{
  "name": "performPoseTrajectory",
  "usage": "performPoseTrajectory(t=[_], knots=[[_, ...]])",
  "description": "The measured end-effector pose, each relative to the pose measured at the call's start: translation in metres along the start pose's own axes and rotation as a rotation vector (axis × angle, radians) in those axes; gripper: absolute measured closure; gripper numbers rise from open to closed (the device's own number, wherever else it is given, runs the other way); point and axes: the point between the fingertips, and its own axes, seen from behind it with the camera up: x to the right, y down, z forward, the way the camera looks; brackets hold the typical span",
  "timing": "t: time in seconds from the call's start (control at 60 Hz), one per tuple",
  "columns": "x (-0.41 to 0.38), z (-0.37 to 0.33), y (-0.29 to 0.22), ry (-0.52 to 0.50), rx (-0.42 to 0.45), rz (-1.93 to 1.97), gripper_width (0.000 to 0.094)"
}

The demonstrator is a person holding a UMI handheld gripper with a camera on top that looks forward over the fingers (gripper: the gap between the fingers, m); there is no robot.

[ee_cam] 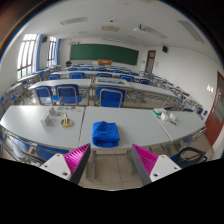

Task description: Fold towel

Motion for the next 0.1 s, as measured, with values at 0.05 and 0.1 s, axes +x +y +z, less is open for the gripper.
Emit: performPoseTrajectory(t=[0.05,0.1], knots=[[-0.002,-0.007,0.0,-0.002,0.004,0.001,0.0083],[-0.003,-0.013,-0.001,-0.005,0.01,0.01,0.0082]])
